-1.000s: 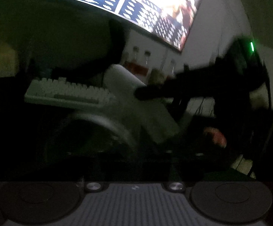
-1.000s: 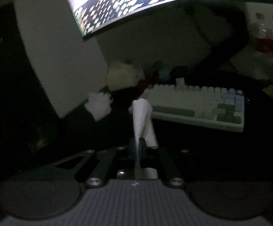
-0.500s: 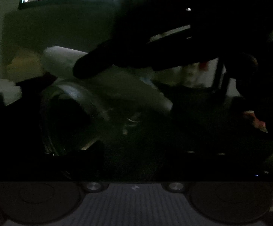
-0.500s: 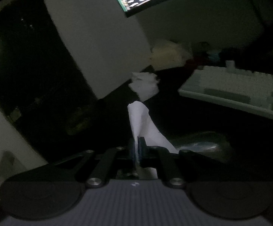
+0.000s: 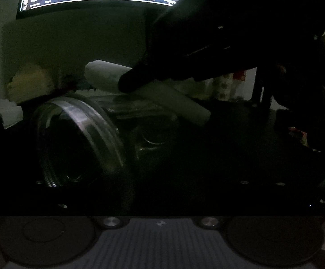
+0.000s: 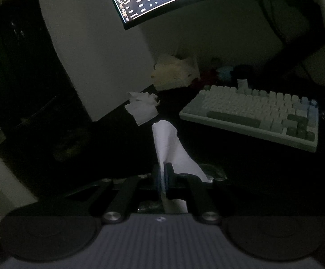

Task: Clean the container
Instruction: 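Scrub inside the jar with the right tool's towel while the left tool holds the jar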

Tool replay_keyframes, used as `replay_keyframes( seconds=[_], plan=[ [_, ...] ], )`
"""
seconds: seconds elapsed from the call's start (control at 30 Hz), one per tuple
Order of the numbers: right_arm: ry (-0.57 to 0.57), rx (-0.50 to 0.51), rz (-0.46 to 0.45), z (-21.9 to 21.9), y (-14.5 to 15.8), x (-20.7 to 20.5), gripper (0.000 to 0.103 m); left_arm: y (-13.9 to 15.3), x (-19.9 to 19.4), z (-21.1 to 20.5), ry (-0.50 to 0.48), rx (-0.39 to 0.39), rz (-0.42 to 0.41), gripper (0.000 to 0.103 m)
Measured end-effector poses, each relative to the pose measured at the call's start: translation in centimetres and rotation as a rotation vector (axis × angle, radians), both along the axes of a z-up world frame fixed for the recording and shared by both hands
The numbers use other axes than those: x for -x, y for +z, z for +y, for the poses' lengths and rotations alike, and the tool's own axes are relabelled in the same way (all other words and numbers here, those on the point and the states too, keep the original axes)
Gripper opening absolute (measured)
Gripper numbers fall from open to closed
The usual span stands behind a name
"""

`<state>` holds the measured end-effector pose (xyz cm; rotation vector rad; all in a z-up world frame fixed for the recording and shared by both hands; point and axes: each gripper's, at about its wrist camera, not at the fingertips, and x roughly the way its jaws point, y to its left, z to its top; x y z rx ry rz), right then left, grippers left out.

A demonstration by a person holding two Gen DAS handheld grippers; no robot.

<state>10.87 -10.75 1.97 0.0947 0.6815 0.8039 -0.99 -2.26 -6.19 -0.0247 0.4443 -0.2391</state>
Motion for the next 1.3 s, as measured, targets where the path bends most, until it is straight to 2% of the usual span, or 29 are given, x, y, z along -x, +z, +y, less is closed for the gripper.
replay_keyframes(
  seconds=[0.1,0.17,0.23,0.33,0.4,0.57,0.6,0.63,0.7,0.83,0.93,0.97,1.07,1.13,1.17,1.3],
  plan=[
    [-0.011,0.009,-0.006,0.1,0.0,0.3,0.005,-0.1,0.1,0.1,-0.018,-0.015,-0.016,0.085],
    [-0.016,0.042,-0.035,0.6,0.2,1.0,0.006,-0.1,0.0,0.4,-0.021,-0.01,-0.021,0.069],
    [0.028,0.05,-0.048,1.2,0.5,1.8,0.006,-0.1,-0.2,0.9,-0.027,-0.006,-0.023,0.064],
    [0.123,0.006,-0.02,1.9,0.7,2.4,0.006,0.0,-0.4,1.3,-0.026,0.0,-0.023,0.064],
    [0.126,0.007,-0.013,1.9,0.7,2.1,0.005,0.0,-0.5,1.3,-0.024,-0.008,-0.025,0.066],
    [-0.068,0.074,-0.021,0.4,0.4,-0.4,0.005,0.0,-0.8,1.9,-0.032,-0.002,-0.023,0.067],
    [-0.084,0.07,-0.016,0.2,0.4,-0.7,0.005,0.1,-0.9,2.3,-0.039,0.019,-0.02,0.071],
    [-0.092,0.068,-0.014,0.3,0.4,-0.7,0.006,0.4,-0.9,2.6,-0.057,0.06,-0.013,0.081],
    [-0.056,0.07,-0.023,1.1,0.5,0.0,0.006,0.7,-1.2,3.4,-0.079,0.129,0.003,0.082],
    [0.085,0.025,-0.004,2.7,0.8,1.4,0.006,0.9,-1.6,4.1,-0.08,0.141,0.012,0.082],
    [0.09,0.043,-0.005,3.1,0.9,1.4,0.005,1.0,-1.6,4.1,-0.076,0.135,0.012,0.082],
    [0.063,0.057,-0.004,2.9,0.9,1.1,0.005,1.1,-1.6,4.2,-0.075,0.13,0.012,0.082],
    [-0.071,0.193,-0.086,2.6,0.7,-0.1,0.006,0.9,-1.7,3.7,-0.071,0.124,0.015,0.082],
    [-0.097,0.232,-0.093,2.8,0.7,-0.6,0.008,0.6,-1.4,3.6,-0.075,0.127,0.017,0.082],
    [-0.085,0.225,-0.081,3.0,0.9,-0.5,0.008,0.5,-1.4,3.8,-0.077,0.131,0.016,0.082],
    [0.091,0.108,-0.05,4.0,1.0,1.6,0.008,0.4,-0.7,3.5,-0.06,0.121,0.014,0.082]
  ],
)
